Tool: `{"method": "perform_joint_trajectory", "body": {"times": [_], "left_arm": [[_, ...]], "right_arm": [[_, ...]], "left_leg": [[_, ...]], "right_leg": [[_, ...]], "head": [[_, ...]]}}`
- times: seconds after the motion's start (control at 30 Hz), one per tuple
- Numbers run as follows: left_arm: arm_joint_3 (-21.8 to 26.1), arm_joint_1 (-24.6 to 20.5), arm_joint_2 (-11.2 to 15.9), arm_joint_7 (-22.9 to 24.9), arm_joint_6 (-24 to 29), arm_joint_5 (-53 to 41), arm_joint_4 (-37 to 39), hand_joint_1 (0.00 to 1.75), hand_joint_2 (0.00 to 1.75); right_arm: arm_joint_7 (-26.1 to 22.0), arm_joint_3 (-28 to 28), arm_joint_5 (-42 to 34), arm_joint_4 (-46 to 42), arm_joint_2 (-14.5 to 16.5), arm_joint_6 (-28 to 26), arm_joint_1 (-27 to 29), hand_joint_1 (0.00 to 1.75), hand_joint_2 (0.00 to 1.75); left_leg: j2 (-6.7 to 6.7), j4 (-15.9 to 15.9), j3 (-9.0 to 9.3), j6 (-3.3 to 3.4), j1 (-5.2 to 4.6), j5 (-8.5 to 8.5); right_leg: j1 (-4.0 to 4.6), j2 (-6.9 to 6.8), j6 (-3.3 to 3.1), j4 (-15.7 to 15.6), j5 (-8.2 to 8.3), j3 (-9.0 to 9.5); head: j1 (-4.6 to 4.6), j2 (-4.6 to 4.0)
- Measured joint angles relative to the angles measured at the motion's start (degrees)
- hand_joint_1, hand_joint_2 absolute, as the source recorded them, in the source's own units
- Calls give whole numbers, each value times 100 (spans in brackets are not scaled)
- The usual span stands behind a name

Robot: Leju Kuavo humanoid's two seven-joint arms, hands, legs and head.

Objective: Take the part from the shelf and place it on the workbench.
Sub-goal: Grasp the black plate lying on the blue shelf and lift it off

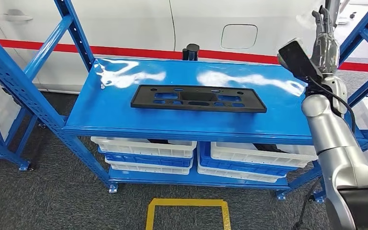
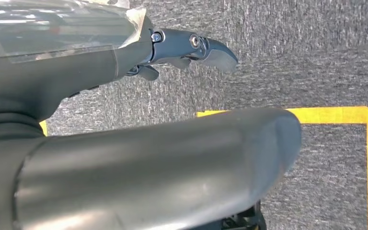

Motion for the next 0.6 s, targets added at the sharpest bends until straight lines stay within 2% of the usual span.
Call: {"method": "perform_joint_trajectory", "body": {"times": [0.07,0.17,0.33,0.6], "left_arm": [[-31,-2,9,-1,2,22,0,0,0],[-51,-6,14,-15,10,63,0,0,0],[-67,-10,19,-46,37,85,0,0,0],[-87,-12,21,-54,51,90,0,0,0]], "right_arm": [[-272,-197,-510,-317,30,279,137,0,175],[-373,-319,-773,-859,57,397,416,0,175],[-362,-347,-775,-1445,70,395,752,0,175],[-311,-349,-588,-1709,63,552,1020,0,175]], "left_leg": [[-2,-4,0,-4,5,-5],[0,-9,3,-27,21,-22],[4,-14,13,-63,38,-56],[4,-15,22,-74,45,-78]], "right_leg": [[5,0,-12,3,-15,21],[23,1,-38,4,-36,20],[37,4,-63,5,-75,23],[43,4,-83,4,-95,28]], "head": [[-1,0],[-2,0],[0,0],[1,0]]}}
